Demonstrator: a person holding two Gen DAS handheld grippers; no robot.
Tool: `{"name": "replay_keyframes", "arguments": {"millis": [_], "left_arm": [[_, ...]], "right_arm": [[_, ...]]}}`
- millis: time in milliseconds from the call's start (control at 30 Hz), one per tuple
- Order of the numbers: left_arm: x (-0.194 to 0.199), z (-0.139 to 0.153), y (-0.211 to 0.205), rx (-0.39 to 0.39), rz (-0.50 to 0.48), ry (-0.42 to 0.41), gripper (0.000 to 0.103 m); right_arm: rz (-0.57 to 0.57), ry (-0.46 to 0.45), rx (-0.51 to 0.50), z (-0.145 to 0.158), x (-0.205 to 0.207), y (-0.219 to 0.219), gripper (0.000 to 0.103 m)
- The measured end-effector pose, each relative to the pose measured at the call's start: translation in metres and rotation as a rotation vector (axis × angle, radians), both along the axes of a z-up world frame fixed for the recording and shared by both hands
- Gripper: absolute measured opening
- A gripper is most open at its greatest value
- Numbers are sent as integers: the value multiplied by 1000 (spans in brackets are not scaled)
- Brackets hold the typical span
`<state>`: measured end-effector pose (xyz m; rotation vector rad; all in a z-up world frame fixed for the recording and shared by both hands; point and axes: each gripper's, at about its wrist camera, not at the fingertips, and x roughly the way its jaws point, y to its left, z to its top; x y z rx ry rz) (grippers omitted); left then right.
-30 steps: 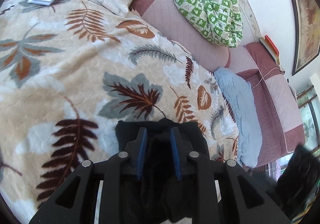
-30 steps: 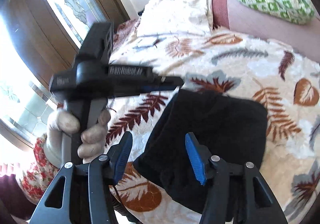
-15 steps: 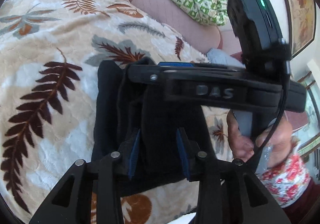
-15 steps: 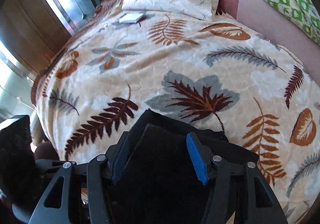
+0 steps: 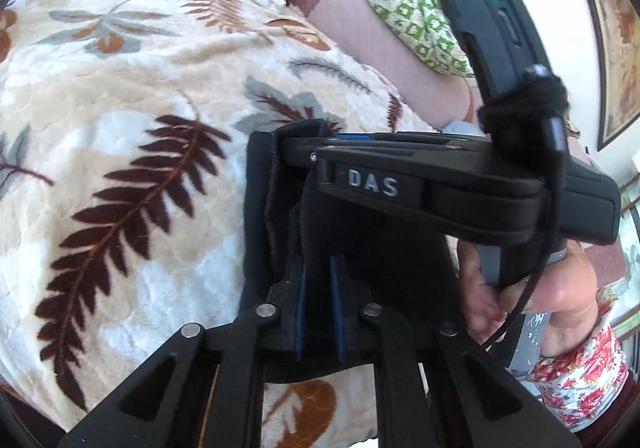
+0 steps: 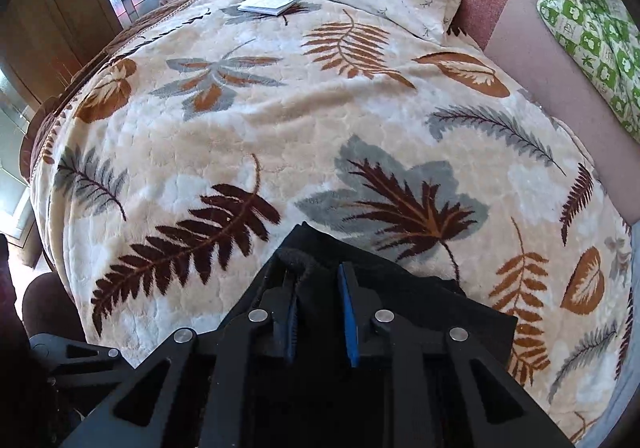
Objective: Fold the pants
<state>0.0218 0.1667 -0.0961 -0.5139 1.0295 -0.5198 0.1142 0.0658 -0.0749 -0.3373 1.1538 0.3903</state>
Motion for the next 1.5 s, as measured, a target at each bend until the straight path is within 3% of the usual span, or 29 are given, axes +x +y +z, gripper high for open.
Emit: {"name": "replay_keyframes", "arguments": {"millis": [67, 167, 200, 267, 300, 400, 467, 533, 567, 600, 700, 867, 967, 1200, 1300, 1500], "left_arm": [[-1, -7, 5, 0, 16, 33, 13], [-8, -7, 11, 6, 21, 41, 14], [-11, -6, 15, 4, 23, 38, 14], [-15, 0, 23, -1, 33, 29, 14], [-17, 3, 27, -1, 43, 25, 14], [-12, 17, 34, -30, 63, 7, 15], [-7, 29, 30, -34, 60, -17, 15], [1, 45, 15, -24, 33, -58, 19], [5, 53, 6, -16, 18, -81, 27], [11, 58, -4, -5, 5, -100, 36], [41, 56, -25, 18, 10, -97, 40], [86, 7, -35, 96, 65, 61, 40], [87, -15, -31, 85, 87, 92, 40], [69, 13, -8, 55, 96, 47, 46], [54, 24, 11, 44, 114, 15, 57], [41, -1, 19, 29, 93, 81, 58]], "right_arm": [[-12, 17, -9, -10, 6, 6, 37], [-26, 29, -9, -13, 9, 9, 45], [-24, 29, 16, -7, 9, 7, 48], [-32, 7, 141, 14, 6, -5, 66], [-54, -13, 217, 30, 4, -16, 67], [-127, -107, 315, 66, -3, -49, 68], [-189, -176, 326, 80, -12, -73, 68], [-258, -229, 313, 83, -28, -103, 68], [-286, -237, 303, 79, -39, -117, 68], [-311, -235, 295, 74, -48, -129, 68], [-377, -205, 282, 53, -79, -159, 68], [-407, -120, 288, 11, -112, -174, 69], [-418, -88, 299, -10, -114, -171, 68], [-421, -63, 352, -17, -110, -174, 69], [-431, -72, 434, -10, -114, -189, 71], [-460, -4, 589, -25, -107, -211, 73]]}}
